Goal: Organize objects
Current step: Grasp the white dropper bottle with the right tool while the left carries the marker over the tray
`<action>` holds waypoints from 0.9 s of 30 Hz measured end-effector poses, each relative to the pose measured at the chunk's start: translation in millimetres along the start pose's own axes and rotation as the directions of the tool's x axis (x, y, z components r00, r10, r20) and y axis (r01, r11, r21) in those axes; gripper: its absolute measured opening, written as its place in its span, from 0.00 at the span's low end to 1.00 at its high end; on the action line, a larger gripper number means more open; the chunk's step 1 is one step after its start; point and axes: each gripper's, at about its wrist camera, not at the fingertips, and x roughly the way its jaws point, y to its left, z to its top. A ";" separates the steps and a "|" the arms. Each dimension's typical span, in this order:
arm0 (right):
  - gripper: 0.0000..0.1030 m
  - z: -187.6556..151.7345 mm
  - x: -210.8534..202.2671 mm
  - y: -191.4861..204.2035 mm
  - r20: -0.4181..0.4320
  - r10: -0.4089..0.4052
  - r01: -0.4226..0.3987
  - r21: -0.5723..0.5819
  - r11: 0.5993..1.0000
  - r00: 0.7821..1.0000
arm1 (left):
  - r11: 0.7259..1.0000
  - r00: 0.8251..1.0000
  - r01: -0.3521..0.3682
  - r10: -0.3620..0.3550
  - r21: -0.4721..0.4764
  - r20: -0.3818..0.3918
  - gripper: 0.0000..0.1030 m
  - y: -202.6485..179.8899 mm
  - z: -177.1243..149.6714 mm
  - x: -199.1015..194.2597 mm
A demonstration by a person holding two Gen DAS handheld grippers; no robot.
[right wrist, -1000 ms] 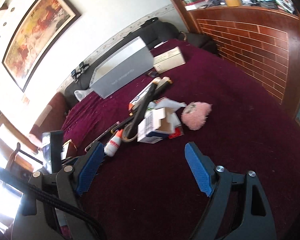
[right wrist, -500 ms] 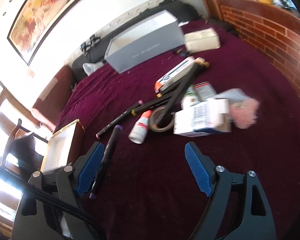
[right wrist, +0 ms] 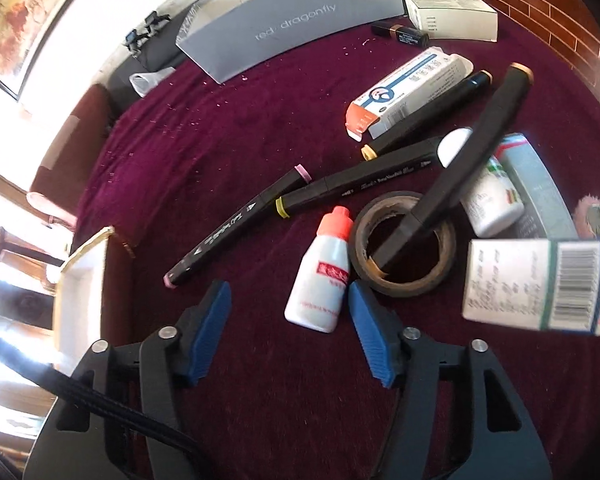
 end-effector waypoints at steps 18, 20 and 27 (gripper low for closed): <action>0.24 -12.8 -8.2 11.9 -0.015 -0.010 0.010 -0.014 1.000 1.000 | 0.988 0.997 -0.048 0.055 -0.145 0.045 0.11 84.5 -15.8 -26.8; 0.24 -16.2 -17.2 20.7 -0.010 0.039 -0.040 -0.026 0.999 0.999 | 0.986 0.996 -0.061 0.070 -0.154 0.053 0.11 90.3 -16.2 -31.3; 0.24 -17.2 -35.3 84.2 -0.042 0.216 -0.219 -0.122 0.968 0.976 | 0.975 0.981 -0.156 0.171 -0.159 0.089 0.11 114.0 -6.0 -46.2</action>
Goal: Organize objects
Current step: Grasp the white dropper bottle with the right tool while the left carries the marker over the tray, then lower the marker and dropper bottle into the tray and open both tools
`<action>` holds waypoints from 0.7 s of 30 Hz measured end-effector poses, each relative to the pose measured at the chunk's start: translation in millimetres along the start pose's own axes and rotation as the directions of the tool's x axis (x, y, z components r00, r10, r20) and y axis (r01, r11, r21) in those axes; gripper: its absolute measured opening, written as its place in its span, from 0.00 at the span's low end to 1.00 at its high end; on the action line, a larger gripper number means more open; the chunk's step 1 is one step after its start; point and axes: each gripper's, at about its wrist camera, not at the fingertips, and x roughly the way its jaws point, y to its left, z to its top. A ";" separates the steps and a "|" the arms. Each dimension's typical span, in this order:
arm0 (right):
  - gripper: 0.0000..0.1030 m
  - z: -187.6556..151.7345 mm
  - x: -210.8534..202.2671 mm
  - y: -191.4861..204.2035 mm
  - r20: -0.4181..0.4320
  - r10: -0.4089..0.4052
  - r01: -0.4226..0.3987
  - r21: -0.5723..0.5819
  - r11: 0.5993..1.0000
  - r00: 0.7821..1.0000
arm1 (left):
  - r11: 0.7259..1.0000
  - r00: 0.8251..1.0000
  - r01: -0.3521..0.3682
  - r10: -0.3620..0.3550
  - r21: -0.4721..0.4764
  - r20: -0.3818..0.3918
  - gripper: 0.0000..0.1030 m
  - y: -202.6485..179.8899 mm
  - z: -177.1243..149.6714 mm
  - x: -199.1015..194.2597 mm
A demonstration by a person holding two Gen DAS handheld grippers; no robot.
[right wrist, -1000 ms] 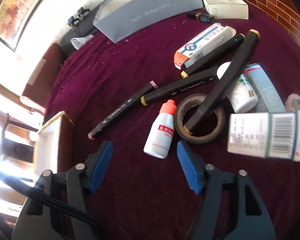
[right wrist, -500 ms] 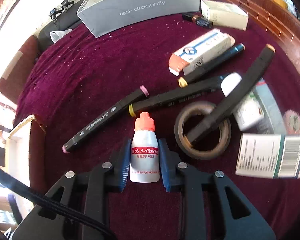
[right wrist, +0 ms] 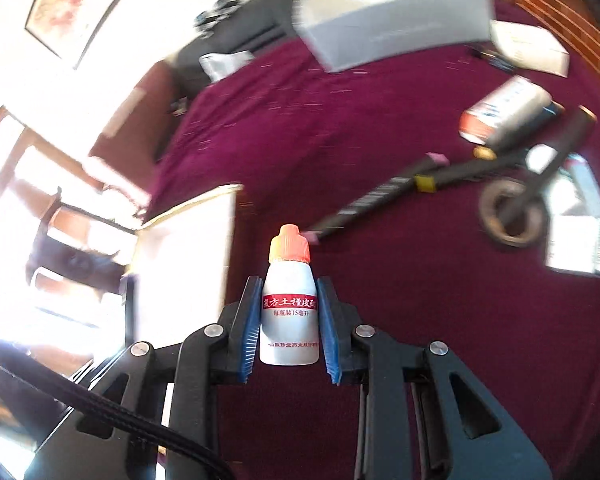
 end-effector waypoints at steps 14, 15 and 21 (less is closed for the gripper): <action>0.24 25.9 121.2 103.4 -0.103 -0.093 0.075 -0.166 0.983 0.990 | 0.994 0.994 -0.095 0.092 -0.057 -0.059 0.11 60.0 38.0 58.3; 0.24 27.9 129.1 103.9 -0.105 -0.105 0.086 -0.168 0.982 0.989 | 0.993 0.993 -0.099 0.095 -0.063 -0.065 0.11 63.6 39.6 62.3; 0.24 22.3 149.4 103.2 -0.104 -0.153 0.130 -0.194 0.972 0.983 | 0.990 0.990 -0.116 0.107 -0.085 -0.095 0.11 76.4 42.3 80.5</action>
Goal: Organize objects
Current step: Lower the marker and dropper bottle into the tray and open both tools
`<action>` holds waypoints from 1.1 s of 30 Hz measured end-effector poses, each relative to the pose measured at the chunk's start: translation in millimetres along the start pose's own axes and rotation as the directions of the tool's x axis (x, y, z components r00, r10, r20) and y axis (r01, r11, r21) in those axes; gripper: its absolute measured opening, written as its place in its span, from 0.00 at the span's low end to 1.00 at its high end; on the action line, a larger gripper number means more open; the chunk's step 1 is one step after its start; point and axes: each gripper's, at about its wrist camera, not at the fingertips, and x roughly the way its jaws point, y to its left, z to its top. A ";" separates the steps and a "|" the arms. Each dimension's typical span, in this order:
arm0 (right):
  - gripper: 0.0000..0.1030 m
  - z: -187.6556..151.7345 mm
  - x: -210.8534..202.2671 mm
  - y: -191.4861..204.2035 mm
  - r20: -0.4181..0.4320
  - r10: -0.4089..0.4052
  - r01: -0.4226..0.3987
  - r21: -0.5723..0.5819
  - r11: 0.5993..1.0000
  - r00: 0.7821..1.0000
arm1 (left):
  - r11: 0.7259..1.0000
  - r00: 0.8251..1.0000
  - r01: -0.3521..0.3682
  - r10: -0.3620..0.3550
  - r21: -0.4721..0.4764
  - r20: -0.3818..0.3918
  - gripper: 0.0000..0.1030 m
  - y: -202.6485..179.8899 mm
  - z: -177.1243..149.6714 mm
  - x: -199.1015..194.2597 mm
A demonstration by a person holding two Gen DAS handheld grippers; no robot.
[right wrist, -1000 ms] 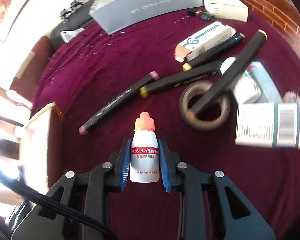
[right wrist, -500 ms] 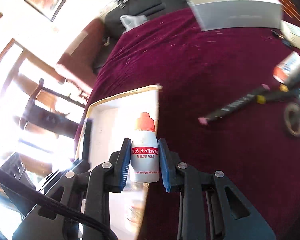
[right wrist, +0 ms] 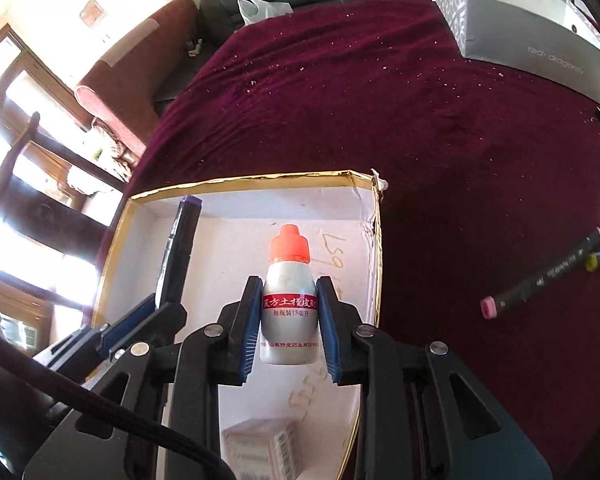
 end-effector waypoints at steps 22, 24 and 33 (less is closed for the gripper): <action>0.24 -0.4 9.4 -0.4 0.018 -0.039 0.040 -0.038 0.998 0.999 | 0.999 0.999 -0.048 0.048 0.009 0.009 0.12 -2.8 4.8 7.8; 0.24 -1.0 8.7 -0.2 0.022 -0.035 0.036 -0.033 0.999 0.999 | 0.999 0.999 -0.053 0.053 0.013 0.011 0.13 -4.1 5.2 7.0; 0.41 -4.4 -9.7 -6.6 0.064 0.021 -0.023 0.020 1.000 0.998 | 0.997 0.996 -0.075 0.074 0.015 0.052 0.42 -8.2 6.0 -9.8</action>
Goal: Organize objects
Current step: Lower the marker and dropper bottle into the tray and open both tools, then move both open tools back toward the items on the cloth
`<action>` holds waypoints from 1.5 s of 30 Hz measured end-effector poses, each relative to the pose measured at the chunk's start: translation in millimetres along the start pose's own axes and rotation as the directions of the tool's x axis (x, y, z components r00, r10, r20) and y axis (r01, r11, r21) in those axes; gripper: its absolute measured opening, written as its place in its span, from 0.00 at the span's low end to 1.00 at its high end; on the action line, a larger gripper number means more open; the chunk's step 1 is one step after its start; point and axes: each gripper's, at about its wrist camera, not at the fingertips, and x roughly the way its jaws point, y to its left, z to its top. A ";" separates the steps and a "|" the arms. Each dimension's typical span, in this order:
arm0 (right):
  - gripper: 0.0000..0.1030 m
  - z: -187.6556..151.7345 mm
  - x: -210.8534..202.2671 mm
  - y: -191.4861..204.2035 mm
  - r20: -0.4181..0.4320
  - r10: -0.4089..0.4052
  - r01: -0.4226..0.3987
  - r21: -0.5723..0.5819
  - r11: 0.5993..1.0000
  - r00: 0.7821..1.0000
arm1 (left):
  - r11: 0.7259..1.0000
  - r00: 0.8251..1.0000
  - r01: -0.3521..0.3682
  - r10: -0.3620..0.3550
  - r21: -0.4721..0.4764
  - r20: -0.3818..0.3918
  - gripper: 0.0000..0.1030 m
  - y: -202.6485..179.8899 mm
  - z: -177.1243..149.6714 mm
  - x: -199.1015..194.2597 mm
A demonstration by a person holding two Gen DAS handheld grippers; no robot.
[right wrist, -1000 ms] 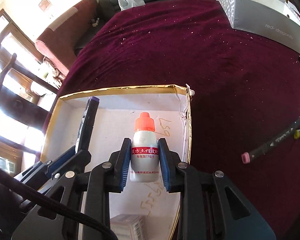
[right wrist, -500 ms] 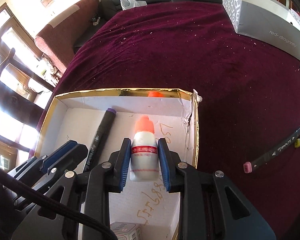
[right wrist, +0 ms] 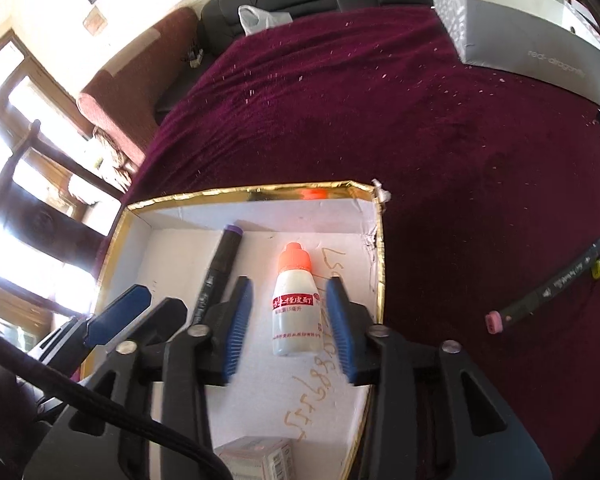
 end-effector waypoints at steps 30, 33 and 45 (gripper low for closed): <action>0.80 -50.7 -168.8 -266.6 0.113 -0.080 0.053 0.224 0.973 0.990 | 0.942 0.944 0.331 -0.329 0.050 -0.036 0.54 -139.0 -23.8 -60.1; 0.80 -73.3 -170.5 -215.7 0.080 0.148 -0.155 0.080 0.985 0.986 | 0.944 0.945 0.325 -0.323 0.059 -0.046 0.54 -144.6 -24.7 -57.1; 0.81 -65.4 -194.5 -247.4 0.227 -0.143 0.076 0.279 0.957 0.963 | 0.917 0.916 0.390 -0.377 0.080 -0.138 0.53 -178.4 -52.1 -47.8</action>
